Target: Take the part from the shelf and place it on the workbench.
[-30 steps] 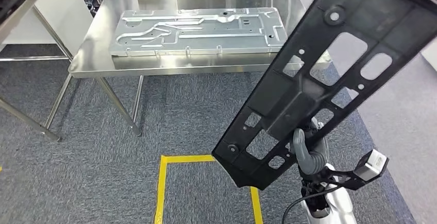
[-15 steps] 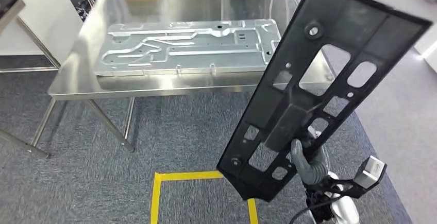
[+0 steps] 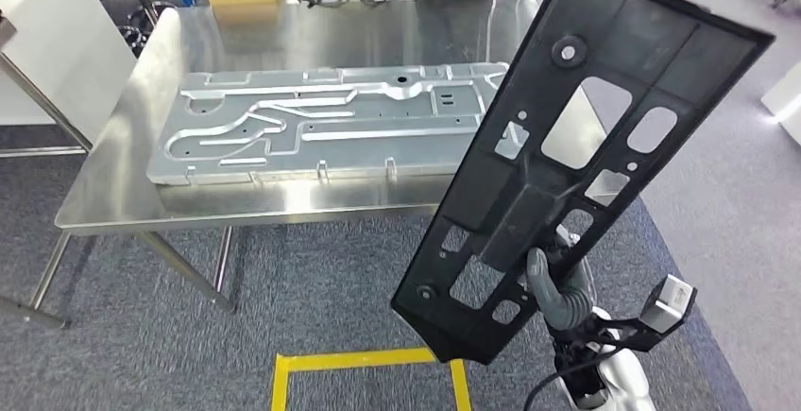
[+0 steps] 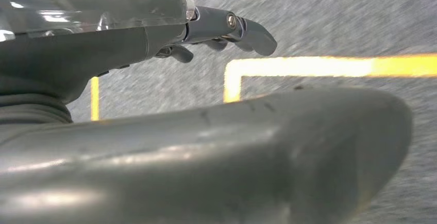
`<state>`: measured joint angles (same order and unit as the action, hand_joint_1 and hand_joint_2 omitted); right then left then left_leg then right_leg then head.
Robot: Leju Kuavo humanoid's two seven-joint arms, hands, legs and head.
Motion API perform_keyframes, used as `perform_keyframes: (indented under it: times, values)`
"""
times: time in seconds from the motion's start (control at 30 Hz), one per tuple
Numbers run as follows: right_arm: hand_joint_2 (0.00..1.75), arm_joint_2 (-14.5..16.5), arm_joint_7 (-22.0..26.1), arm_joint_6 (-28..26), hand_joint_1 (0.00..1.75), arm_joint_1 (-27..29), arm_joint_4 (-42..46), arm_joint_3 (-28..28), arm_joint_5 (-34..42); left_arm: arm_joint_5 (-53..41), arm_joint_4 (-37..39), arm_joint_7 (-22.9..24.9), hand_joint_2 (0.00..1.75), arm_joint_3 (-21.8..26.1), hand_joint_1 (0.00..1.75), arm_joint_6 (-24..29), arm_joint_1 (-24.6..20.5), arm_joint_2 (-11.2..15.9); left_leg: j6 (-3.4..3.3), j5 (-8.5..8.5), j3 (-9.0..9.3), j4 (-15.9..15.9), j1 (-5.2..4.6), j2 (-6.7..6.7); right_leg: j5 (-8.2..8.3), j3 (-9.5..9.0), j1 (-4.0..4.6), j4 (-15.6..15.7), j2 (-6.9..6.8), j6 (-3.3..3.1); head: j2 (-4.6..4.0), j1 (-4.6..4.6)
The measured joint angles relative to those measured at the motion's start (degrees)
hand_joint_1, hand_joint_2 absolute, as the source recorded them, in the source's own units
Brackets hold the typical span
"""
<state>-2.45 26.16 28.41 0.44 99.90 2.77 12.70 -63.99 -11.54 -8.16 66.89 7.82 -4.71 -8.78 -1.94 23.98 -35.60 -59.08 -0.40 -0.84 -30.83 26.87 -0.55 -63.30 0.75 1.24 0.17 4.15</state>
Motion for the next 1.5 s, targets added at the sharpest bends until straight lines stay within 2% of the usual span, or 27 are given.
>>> perform_keyframes:
  times: [0.03,0.07,0.13,0.2,0.23,0.27,0.33,0.37,0.4,0.47,0.53,0.57,0.63,0.67,0.7,0.77,0.83,0.9,0.97,1.07,1.17,1.2,1.23,1.27,1.37,1.43,1.5]
  values:
    - [1.75,-0.01,0.02,-0.02,1.75,-0.19,-0.08,0.02,-0.01,-0.01,0.0,-0.13,0.0,-0.01,0.0,-0.01,-0.23,-0.01,-0.24,0.35,0.94,0.42,0.1,-0.03,0.44,2.23,-0.09,-3.43,-0.09,0.25,0.0,-0.01]
    - [1.75,-0.03,0.0,-0.1,1.75,-0.25,-0.2,0.04,-0.03,-0.01,0.0,-0.25,0.0,-0.01,0.0,-0.05,-0.33,-0.01,-0.4,0.8,1.84,0.79,0.17,-0.01,-0.13,4.87,-0.19,-6.88,-0.19,0.42,0.0,-0.02]
    - [1.75,-0.06,-0.01,-0.35,1.75,-0.25,-0.49,0.05,-0.1,-0.01,0.0,-0.42,0.0,-0.01,0.0,-0.2,-0.44,-0.02,-0.53,1.97,3.71,1.26,0.24,-0.11,-4.14,9.76,-0.27,-11.23,-0.29,0.75,0.0,-0.02]
    - [1.75,-0.07,-0.01,-0.55,1.75,-0.22,-0.73,0.05,-0.2,-0.01,0.0,-0.62,0.0,0.01,0.0,-0.36,-0.35,-0.05,-0.38,3.52,5.78,1.48,0.35,-0.34,-7.98,12.56,-0.31,-10.69,-0.4,0.98,0.0,-0.02]
    - [1.75,-0.07,-0.01,-0.56,1.75,-0.23,-0.8,0.06,-0.28,-0.01,0.0,-0.69,0.0,0.01,0.0,-0.39,-0.32,-0.07,-0.25,4.44,6.92,1.51,0.42,-0.48,-7.75,13.13,-0.31,-8.61,-0.45,1.01,0.0,-0.02]
    - [1.75,-0.07,0.0,-0.56,1.75,-0.22,-0.86,0.07,-0.36,-0.01,0.0,-0.72,0.0,0.02,0.0,-0.4,-0.3,-0.09,-0.1,5.41,8.09,1.52,0.47,-0.57,-5.42,13.37,-0.3,-5.69,-0.48,0.95,0.0,-0.03]
    - [1.75,-0.07,-0.01,-0.6,1.75,-0.21,-1.07,0.09,-0.58,0.0,0.03,-0.58,0.0,0.03,0.0,-0.39,-0.23,-0.14,0.42,7.42,9.91,1.2,0.36,-0.75,3.7,13.67,-0.06,0.43,-0.5,0.34,0.0,-0.04]
    - [1.75,-0.07,-0.09,-0.66,1.75,-0.22,-1.18,0.11,-0.76,0.01,0.05,-0.44,0.0,0.03,0.0,-0.35,-0.2,-0.14,0.76,8.3,10.41,1.18,0.28,-0.83,7.25,13.77,0.1,1.95,-0.48,-0.12,0.0,-0.05]
    - [1.75,-0.07,-0.18,-0.73,1.75,-0.27,-1.29,0.14,-0.93,0.04,0.07,-0.29,0.0,0.04,0.0,-0.3,-0.19,-0.14,1.13,8.84,10.78,1.0,0.2,-0.87,9.2,13.83,0.21,2.65,-0.46,-0.65,0.0,-0.07]
    - [1.75,-0.07,-0.36,-0.74,1.75,-0.67,-1.35,0.17,-1.21,0.06,0.06,-0.11,0.0,0.05,0.0,-0.2,-0.35,-0.09,1.74,8.88,11.04,0.43,0.15,-0.79,8.88,13.05,0.1,2.77,-0.41,-1.58,0.0,-0.08]
    - [1.75,-0.09,-0.42,-0.65,1.75,-1.32,-1.39,0.16,-1.29,0.06,0.05,-0.1,0.0,0.05,0.0,-0.15,-0.6,-0.03,2.22,8.61,9.52,-3.2,0.18,-0.37,8.27,11.64,-0.14,3.66,-0.47,-2.36,0.0,-0.08]
    - [1.75,-0.1,-0.44,-0.63,1.75,-1.62,-1.43,0.15,-1.31,0.06,0.04,-0.09,0.0,0.04,0.0,-0.15,-0.68,-0.01,2.47,9.39,7.7,-6.28,0.29,-0.15,7.89,10.94,-0.2,3.98,-0.51,-2.62,0.0,-0.07]
    - [1.75,-0.13,-0.5,-0.63,1.75,-1.98,-1.55,0.15,-1.38,0.08,0.04,-0.08,0.0,0.04,0.0,-0.15,-0.71,-0.01,2.95,12.66,3.3,-12.42,0.5,0.07,6.97,9.89,-0.19,4.16,-0.55,-2.88,0.0,-0.07]
    - [1.75,-0.13,-0.56,-0.64,1.75,-2.05,-1.66,0.17,-1.47,0.09,0.04,-0.07,0.0,0.04,0.0,-0.15,-0.66,-0.01,3.13,14.04,1.49,-14.1,0.58,0.12,6.47,9.36,-0.17,4.16,-0.53,-2.88,0.0,-0.06]
    - [1.75,-0.13,-0.67,-0.67,1.75,-2.09,-1.75,0.18,-1.68,0.1,0.04,-0.06,0.0,0.04,0.0,-0.15,-0.62,-0.01,3.22,14.1,0.43,-14.1,0.61,0.16,5.99,8.77,-0.16,4.16,-0.49,-2.87,0.0,-0.06]
    - [1.75,-0.13,-0.93,-0.79,1.75,-2.27,-1.9,0.19,-2.28,0.09,0.04,-0.05,0.0,0.05,0.0,-0.18,-0.56,-0.01,3.12,10.93,0.13,-10.75,0.63,0.25,5.18,7.65,-0.13,4.15,-0.43,-2.78,0.0,-0.06]
    - [1.75,-0.17,-1.33,-1.03,1.75,-2.71,-1.92,0.23,-3.22,0.04,0.04,-0.06,0.0,0.06,0.0,-0.33,-0.55,0.01,2.65,5.5,1.37,-4.81,0.56,0.35,4.55,6.67,-0.11,4.18,-0.41,-2.62,0.0,-0.07]
    - [1.75,-0.38,-1.86,-1.66,1.75,-3.49,-2.0,0.34,-4.62,0.07,0.04,-0.11,0.0,0.06,0.0,-0.76,-0.59,0.08,2.05,2.74,2.01,-0.52,0.23,0.48,4.17,6.31,-0.1,4.2,-0.37,-2.21,0.0,-0.08]
    - [1.75,-0.86,-2.34,-2.49,1.75,-4.72,-2.3,0.43,-6.2,0.32,0.04,-0.16,0.0,0.1,0.0,-1.33,-0.6,0.18,1.5,2.42,1.9,0.39,-0.09,0.51,4.02,6.37,-0.12,4.31,-0.33,-1.56,0.0,-0.08]
    - [1.75,-2.24,-2.7,-3.69,1.75,-8.22,-3.4,0.6,-9.0,0.68,0.04,-0.35,0.0,0.28,0.0,-2.1,-0.6,0.16,0.58,1.34,2.42,1.35,0.46,0.57,2.66,6.98,-0.06,2.88,-0.41,-0.6,0.0,-0.09]
    - [1.75,-4.31,-4.02,-5.08,1.75,-15.48,-6.59,1.57,-13.43,0.44,0.04,-0.78,0.0,0.34,0.0,-2.76,-0.76,0.07,0.16,1.25,2.64,1.68,0.57,0.75,-1.98,12.0,-0.29,-7.01,-0.52,0.01,0.0,-0.1]
    - [1.75,-4.94,-4.85,-5.61,1.75,-18.74,-8.22,2.19,-15.09,0.26,0.04,-0.91,0.0,0.34,0.0,-2.87,-0.79,0.05,0.11,1.32,2.64,1.6,0.57,0.82,-2.8,13.83,-0.4,-10.23,-0.57,0.16,0.0,-0.1]
    - [1.75,-5.37,-5.84,-6.23,1.75,-22.43,-10.07,2.91,-16.83,0.11,0.04,-1.03,0.0,0.34,0.0,-2.92,-0.82,0.03,0.12,1.42,2.67,1.5,0.57,0.86,-2.55,14.88,-0.51,-11.74,-0.62,0.28,0.0,-0.1]
    - [1.75,-5.62,-6.99,-7.0,1.75,-26.97,-12.27,3.87,-18.93,-0.01,0.04,-1.17,0.0,0.34,0.0,-2.93,-0.85,0.01,0.22,1.56,2.7,1.29,0.61,0.85,-1.06,14.82,-0.64,-10.9,-0.66,0.35,0.0,-0.1]
    - [1.75,-5.51,-10.48,-10.89,1.75,-45.08,-22.14,9.71,-27.96,-0.41,0.04,-1.78,0.0,0.31,0.0,-3.03,-1.24,-0.13,0.91,2.22,2.32,0.1,0.51,0.9,5.0,10.96,-0.98,-0.72,-0.52,0.38,0.0,-0.1]
    - [1.75,-4.86,-11.57,-14.26,1.75,-56.02,-29.07,14.92,-34.42,-0.87,0.04,-2.1,0.0,0.2,0.0,-3.26,-1.71,-0.14,1.47,2.33,1.67,-0.35,0.32,0.79,5.63,9.8,-0.83,2.61,-0.38,0.05,0.0,-0.1]
    - [1.75,-3.93,-12.11,-17.67,1.75,-62.99,-34.24,19.77,-40.36,-1.35,0.04,-2.1,0.0,-0.01,0.0,-3.25,-1.9,-0.14,2.13,2.19,1.49,-0.18,0.42,0.52,5.5,9.76,-0.63,3.05,-0.49,-0.68,0.0,-0.09]
